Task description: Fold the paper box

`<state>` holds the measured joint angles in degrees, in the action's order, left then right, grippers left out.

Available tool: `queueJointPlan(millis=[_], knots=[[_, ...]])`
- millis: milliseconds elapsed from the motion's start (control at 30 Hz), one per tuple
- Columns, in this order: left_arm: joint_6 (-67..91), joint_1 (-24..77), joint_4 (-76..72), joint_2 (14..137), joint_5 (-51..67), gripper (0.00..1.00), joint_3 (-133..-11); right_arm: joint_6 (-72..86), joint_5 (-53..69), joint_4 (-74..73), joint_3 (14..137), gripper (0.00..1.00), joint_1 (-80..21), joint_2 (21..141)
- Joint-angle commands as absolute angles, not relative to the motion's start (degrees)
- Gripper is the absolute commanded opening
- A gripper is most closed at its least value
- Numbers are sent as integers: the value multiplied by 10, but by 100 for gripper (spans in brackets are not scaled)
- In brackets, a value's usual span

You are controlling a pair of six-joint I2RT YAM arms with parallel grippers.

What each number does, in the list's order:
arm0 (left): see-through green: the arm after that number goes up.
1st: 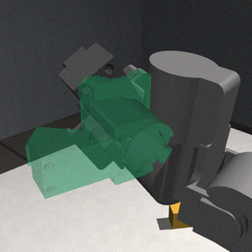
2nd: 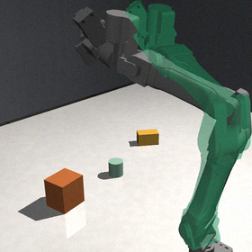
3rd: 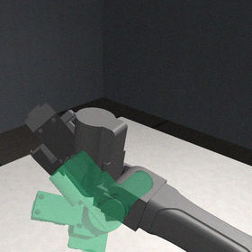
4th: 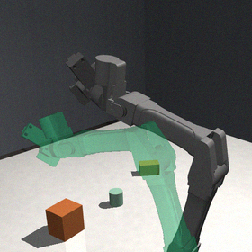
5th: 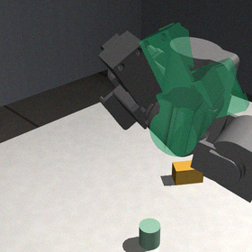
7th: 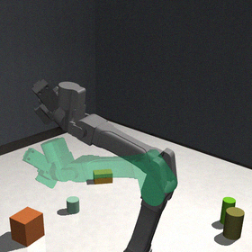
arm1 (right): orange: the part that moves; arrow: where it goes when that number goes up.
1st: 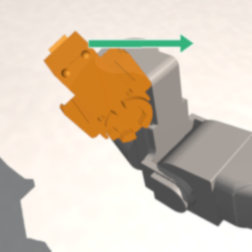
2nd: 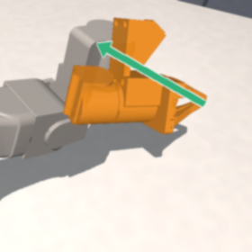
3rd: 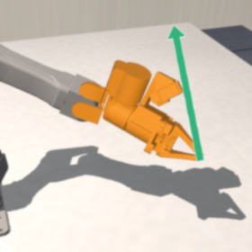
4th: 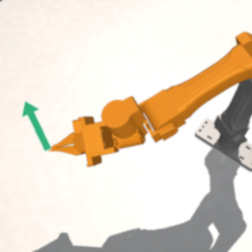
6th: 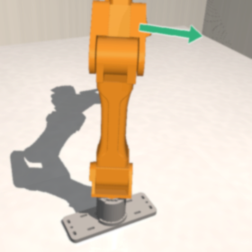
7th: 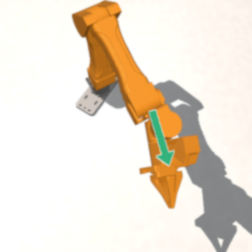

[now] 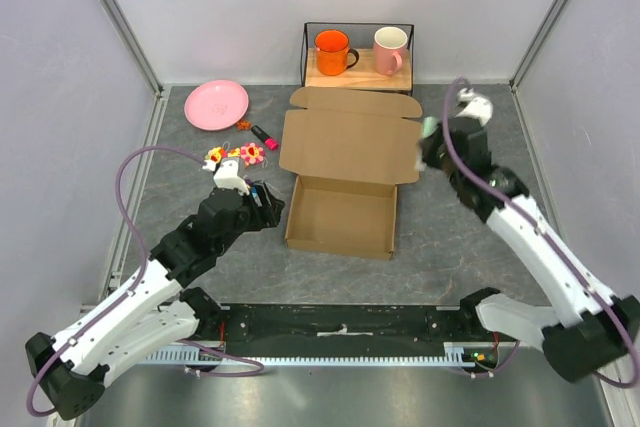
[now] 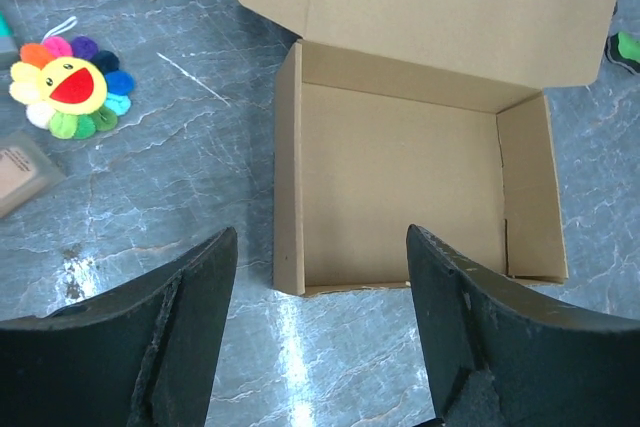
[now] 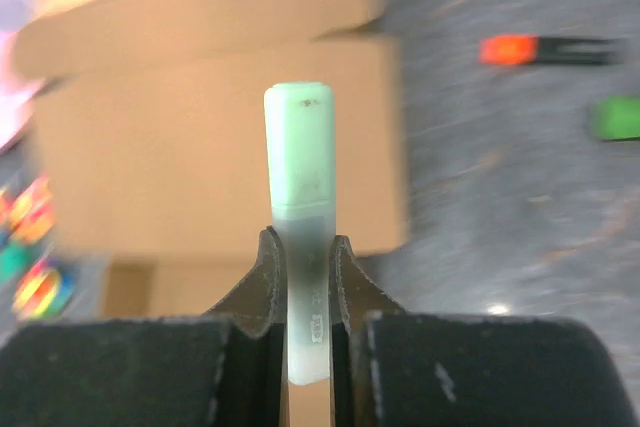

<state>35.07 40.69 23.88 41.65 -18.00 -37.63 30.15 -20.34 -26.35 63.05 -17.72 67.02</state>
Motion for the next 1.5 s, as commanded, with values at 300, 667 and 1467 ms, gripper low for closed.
queueJointPlan(millis=[300,667,1467], knots=[[389,405,278,347,-251,75,-358,294,-226,-223,524,0,-568,792],[399,405,290,355,-267,76,-349,235,-265,-206,574,23,-567,911],[356,353,182,492,-201,84,-417,275,-129,-123,603,79,-157,755]])
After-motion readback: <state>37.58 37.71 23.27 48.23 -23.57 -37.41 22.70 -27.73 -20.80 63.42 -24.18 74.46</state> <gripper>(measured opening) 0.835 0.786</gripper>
